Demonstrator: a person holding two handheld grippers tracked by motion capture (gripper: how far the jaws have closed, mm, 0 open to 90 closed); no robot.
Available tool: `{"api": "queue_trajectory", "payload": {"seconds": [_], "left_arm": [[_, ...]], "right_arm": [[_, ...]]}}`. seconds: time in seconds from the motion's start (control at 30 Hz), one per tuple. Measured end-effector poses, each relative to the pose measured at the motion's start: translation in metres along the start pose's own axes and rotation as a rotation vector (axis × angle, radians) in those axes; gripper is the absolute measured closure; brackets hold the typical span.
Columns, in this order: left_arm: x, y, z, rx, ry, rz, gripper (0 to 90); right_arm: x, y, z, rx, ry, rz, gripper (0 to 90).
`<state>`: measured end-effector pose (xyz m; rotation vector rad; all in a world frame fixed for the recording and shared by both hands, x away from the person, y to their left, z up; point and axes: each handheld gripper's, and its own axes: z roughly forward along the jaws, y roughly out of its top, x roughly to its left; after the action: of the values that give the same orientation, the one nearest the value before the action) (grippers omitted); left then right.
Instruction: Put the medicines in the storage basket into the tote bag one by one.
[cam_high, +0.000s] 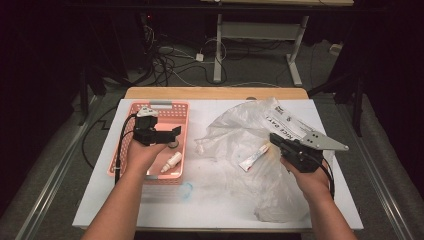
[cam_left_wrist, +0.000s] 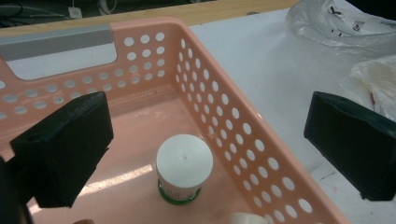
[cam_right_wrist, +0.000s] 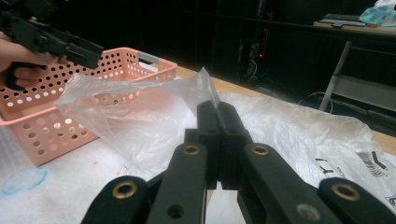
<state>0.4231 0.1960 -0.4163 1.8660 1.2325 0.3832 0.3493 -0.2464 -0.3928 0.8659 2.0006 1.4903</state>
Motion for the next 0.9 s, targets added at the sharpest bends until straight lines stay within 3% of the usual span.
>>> {"api": "queue_trajectory", "payload": {"seconds": [0.27, 0.53, 0.9], "left_arm": [[0.005, 0.000, 0.019, 0.100, 0.030, 0.002, 7.1], [0.013, -0.004, 0.033, 0.207, 0.017, -0.045, 19.2], [0.011, -0.009, 0.041, 0.325, 0.036, -0.002, 38.6]], "right_arm": [[0.001, 0.001, 0.000, -0.003, 0.006, -0.010, 90.0], [0.000, 0.001, -0.001, -0.002, 0.011, -0.010, 90.0], [0.000, 0.001, -0.002, -0.004, 0.007, -0.006, 90.0]]}}
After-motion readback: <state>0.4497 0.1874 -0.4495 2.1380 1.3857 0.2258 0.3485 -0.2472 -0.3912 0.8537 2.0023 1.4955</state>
